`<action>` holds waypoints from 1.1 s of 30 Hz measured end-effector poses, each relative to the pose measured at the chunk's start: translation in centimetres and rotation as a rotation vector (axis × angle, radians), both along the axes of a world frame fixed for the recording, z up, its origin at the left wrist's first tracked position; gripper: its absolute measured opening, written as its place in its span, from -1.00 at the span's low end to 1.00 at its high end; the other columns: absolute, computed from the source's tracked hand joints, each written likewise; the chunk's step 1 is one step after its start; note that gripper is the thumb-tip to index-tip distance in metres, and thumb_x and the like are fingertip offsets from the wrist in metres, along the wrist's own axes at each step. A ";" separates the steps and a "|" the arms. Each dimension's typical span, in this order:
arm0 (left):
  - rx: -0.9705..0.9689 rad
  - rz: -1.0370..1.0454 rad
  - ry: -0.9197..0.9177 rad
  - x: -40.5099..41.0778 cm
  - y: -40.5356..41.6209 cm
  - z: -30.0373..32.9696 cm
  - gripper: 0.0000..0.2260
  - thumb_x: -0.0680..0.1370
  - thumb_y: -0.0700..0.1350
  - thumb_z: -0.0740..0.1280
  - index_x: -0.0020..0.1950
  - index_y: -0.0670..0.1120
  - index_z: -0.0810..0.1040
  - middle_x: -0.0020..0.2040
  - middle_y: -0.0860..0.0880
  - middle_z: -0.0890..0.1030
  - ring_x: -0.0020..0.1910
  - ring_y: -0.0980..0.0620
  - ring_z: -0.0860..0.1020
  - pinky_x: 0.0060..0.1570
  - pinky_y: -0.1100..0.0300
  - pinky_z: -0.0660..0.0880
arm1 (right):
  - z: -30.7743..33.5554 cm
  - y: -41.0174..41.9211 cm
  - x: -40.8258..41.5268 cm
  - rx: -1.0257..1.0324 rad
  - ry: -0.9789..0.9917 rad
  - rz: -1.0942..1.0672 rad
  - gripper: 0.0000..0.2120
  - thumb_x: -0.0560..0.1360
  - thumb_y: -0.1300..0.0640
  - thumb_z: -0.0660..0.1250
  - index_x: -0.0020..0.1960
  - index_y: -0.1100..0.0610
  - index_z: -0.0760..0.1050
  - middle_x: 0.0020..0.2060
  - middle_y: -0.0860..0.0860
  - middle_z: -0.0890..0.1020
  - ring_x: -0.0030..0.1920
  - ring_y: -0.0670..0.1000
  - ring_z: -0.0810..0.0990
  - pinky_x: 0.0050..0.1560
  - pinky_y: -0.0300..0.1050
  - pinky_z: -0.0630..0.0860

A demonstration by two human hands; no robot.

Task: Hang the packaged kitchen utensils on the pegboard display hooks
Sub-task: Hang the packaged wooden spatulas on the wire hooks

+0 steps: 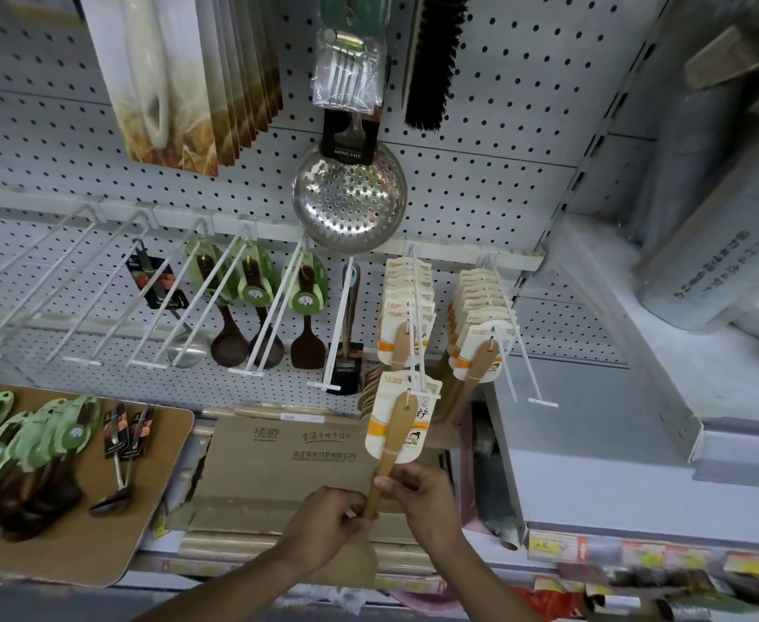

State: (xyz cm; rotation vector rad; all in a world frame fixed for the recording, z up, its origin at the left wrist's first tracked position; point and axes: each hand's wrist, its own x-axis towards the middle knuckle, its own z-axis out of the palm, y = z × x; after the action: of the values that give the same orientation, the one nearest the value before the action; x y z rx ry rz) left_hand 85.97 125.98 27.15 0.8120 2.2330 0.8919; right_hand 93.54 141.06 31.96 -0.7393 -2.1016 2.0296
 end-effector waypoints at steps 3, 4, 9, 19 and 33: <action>0.000 -0.003 0.006 -1.2 0.8 0.0 -0.92 0.47 -0.03 0.47 -0.18 0.15 0.65 -0.23 0.22 0.65 -0.23 0.27 0.59 -0.17 0.32 0.46 | 0.5 0.7 -1.3 0.005 -0.007 0.005 -0.85 0.43 0.40 0.43 -0.15 0.17 0.69 -0.20 0.06 0.74 -0.14 0.01 0.71 -0.02 -0.03 0.63; 0.004 -0.001 0.005 -1.7 1.1 0.0 -0.90 0.47 -0.03 0.47 -0.19 0.17 0.64 -0.22 0.22 0.65 -0.20 0.25 0.60 -0.15 0.31 0.48 | 0.6 1.0 -1.8 0.004 -0.007 0.003 -0.82 0.43 0.41 0.43 -0.17 0.15 0.68 -0.22 0.05 0.74 -0.16 -0.01 0.71 -0.05 -0.05 0.63; 0.037 0.013 -0.030 -3.9 2.7 -0.2 -0.86 0.49 -0.06 0.46 -0.21 0.18 0.63 -0.30 0.26 0.61 -0.34 0.27 0.56 -0.20 0.25 0.46 | 1.0 2.5 -4.3 -0.006 -0.001 0.003 -0.84 0.43 0.42 0.42 -0.23 0.19 0.63 -0.35 -0.03 0.70 -0.26 -0.10 0.67 -0.20 -0.22 0.58; 0.032 0.068 -0.026 -7.6 4.7 -0.9 -0.96 0.46 -0.05 0.49 -0.10 0.04 0.72 -0.29 0.17 0.67 -0.20 0.17 0.63 -0.08 0.19 0.52 | 1.0 4.3 -7.6 0.071 -0.030 -0.007 -0.69 0.41 0.41 0.45 -0.36 0.05 0.55 -0.47 -0.13 0.61 -0.38 -0.23 0.56 -0.27 -0.32 0.48; -0.026 0.102 0.016 -9.3 6.2 -0.8 -0.92 0.50 -0.03 0.45 -0.04 0.05 0.71 -0.13 0.05 0.70 -0.12 0.09 0.62 -0.03 0.12 0.54 | 1.4 5.5 -9.4 0.173 0.006 0.049 -0.67 0.41 0.42 0.44 -0.41 0.13 0.47 -0.49 -0.11 0.51 -0.44 -0.26 0.49 -0.35 -0.43 0.37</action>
State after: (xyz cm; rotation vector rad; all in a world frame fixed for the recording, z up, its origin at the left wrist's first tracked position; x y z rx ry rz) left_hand 76.64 132.16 26.32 0.7007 2.3126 0.9042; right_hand 84.16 146.60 33.33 -0.6594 -2.2779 1.8392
